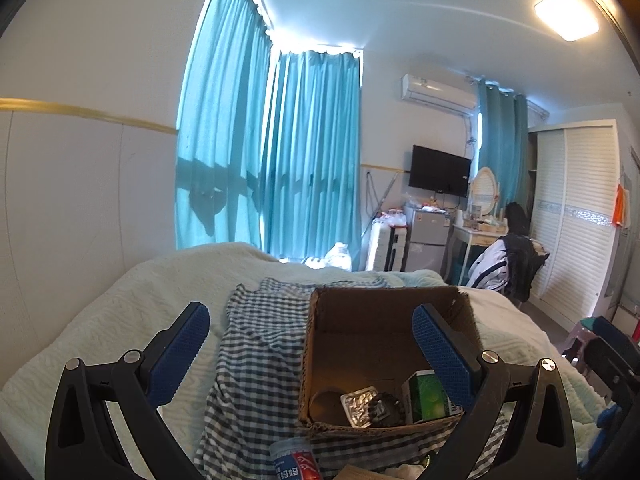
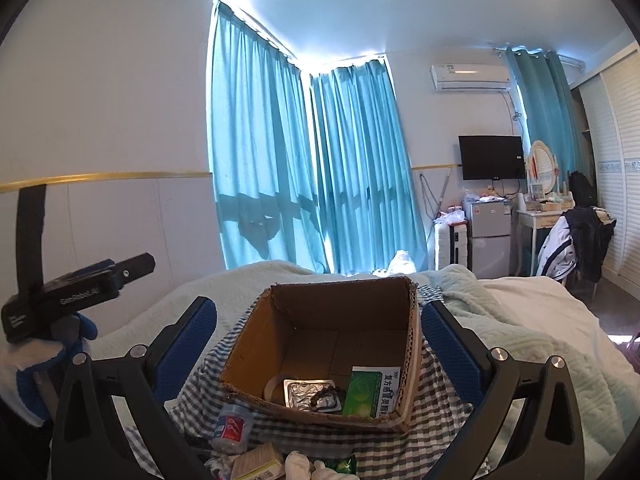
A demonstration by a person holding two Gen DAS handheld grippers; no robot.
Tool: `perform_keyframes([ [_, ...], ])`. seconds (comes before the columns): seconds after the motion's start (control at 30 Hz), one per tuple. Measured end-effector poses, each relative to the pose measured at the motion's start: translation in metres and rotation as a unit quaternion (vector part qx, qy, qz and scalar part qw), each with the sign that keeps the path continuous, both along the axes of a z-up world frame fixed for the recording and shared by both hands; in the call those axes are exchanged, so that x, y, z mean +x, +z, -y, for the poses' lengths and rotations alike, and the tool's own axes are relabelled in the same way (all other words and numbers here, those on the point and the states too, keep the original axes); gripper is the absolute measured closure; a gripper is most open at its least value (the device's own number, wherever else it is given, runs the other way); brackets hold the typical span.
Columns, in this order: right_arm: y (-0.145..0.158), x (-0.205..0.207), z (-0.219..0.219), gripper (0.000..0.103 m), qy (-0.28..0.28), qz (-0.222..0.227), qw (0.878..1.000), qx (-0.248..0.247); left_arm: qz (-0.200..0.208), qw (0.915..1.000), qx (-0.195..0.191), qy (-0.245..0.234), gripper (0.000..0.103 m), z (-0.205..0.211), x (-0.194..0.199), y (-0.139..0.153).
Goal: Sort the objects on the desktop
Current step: 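Withdraw both open tools from the box back toward the item pile, then grasp the blue-labelled floss-pick jar with the left tool while the right tool grasps a white cloth item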
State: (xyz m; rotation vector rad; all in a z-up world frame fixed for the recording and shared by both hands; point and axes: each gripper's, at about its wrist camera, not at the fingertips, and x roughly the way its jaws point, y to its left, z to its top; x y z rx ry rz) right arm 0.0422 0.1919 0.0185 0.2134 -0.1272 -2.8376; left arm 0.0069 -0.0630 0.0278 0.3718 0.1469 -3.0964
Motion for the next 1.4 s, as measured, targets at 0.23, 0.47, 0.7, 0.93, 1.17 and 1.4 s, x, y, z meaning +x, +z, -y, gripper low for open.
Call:
perform_keyframes([
  [0.23, -0.027, 0.003, 0.001, 0.000, 0.001, 0.037, 0.999, 0.018, 0.021, 0.9996, -0.016, 0.008, 0.000, -0.001, -0.007, -0.025],
  [0.47, -0.061, -0.004, 0.020, 0.004, 0.024, 0.088, 0.995, 0.034, 0.051, 0.9985, -0.009, 0.018, 0.000, 0.005, -0.025, -0.054],
  [0.7, -0.087, -0.015, 0.035, 0.011, 0.034, 0.128, 0.990, 0.056, 0.119, 0.9924, -0.026, 0.019, 0.000, 0.010, -0.048, -0.092],
  [0.93, -0.109, -0.031, 0.047, 0.024, 0.040, 0.177, 0.980, 0.077, 0.184, 0.9827, -0.019, 0.009, 0.000, 0.011, -0.067, -0.126],
  [1.17, -0.137, -0.047, 0.052, 0.038, 0.026, 0.235, 0.966, 0.102, 0.257, 0.9660, -0.031, -0.004, 0.000, 0.005, -0.088, -0.170],
  [1.4, -0.164, -0.065, 0.059, 0.038, 0.043, 0.288, 0.950, 0.111, 0.318, 0.9476, -0.035, 0.002, 0.000, 0.002, -0.108, -0.205],
])
